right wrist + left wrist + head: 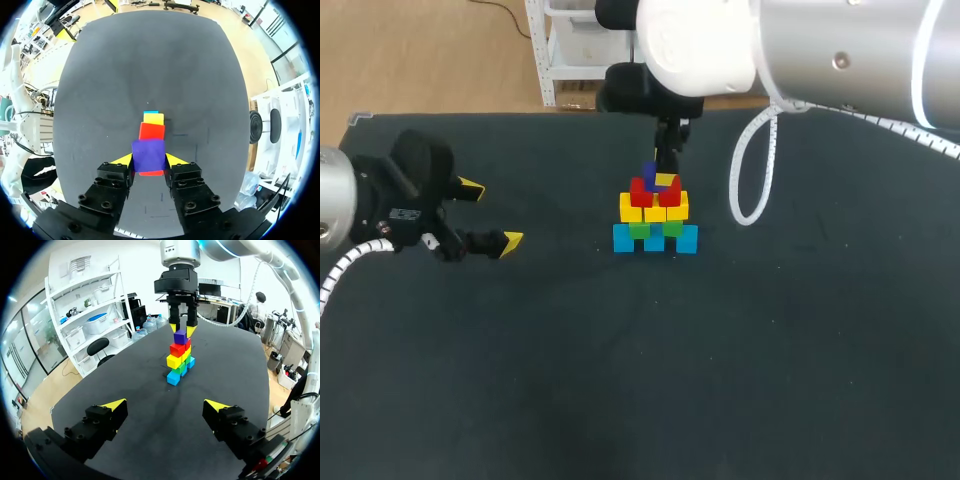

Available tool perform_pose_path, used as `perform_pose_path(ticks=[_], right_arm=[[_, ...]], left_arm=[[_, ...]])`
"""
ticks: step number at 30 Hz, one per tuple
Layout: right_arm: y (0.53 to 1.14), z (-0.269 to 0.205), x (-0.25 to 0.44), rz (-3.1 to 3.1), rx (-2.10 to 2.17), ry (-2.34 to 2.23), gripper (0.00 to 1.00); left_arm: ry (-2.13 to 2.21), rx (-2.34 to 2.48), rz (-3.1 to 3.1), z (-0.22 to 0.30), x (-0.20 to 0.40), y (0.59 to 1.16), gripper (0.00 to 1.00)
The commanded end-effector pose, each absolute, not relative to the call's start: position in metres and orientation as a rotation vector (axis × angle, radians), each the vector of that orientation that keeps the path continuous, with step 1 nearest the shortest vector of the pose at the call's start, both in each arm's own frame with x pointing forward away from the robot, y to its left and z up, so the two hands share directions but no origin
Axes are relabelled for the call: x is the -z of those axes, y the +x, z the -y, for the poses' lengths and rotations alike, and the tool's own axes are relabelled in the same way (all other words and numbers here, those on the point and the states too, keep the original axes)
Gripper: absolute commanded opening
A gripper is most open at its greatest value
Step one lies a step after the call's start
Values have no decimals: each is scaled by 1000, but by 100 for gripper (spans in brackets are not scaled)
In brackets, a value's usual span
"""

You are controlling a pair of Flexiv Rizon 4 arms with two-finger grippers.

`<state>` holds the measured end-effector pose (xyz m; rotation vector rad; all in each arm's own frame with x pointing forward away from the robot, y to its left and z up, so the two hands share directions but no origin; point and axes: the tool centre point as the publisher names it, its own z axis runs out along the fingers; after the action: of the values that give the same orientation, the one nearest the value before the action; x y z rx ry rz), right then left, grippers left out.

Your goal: Place the blue cubes, place green cubes on the blue cubes, place the yellow cubes on the green cubes, then place the red cubes on the yellow cubes, and place purple cube on the red cubes.

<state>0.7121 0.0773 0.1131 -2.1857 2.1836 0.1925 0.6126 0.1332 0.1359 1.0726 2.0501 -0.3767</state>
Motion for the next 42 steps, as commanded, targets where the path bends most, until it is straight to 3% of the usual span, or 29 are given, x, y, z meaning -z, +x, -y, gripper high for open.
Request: perform_pose_path(ticks=[1, 11, 21, 33, 36, 38, 42], right_arm=[[714, -78, -113, -2187, -197, -2189, 8], [715, -78, -112, -2189, -198, -2190, 35], [716, -78, -112, -2185, -203, -2197, 45], [717, -77, -112, -2187, -204, -2193, 51], [717, -76, -115, -2186, -201, -2189, 59], [716, -75, -117, -2181, -199, -2188, 75], [716, -71, -124, -2179, -189, -2168, 94]], left_arm=[[1071, 363, -2063, -130, -137, 613, 100], [1071, 363, -2063, -130, -137, 613, 100], [1071, 363, -2063, -130, -137, 613, 100], [1071, 363, -2063, -130, -137, 613, 100], [1071, 363, -2063, -130, -137, 613, 100], [1071, 363, -2063, -130, -137, 613, 100], [1071, 363, -2063, -130, -137, 613, 100]])
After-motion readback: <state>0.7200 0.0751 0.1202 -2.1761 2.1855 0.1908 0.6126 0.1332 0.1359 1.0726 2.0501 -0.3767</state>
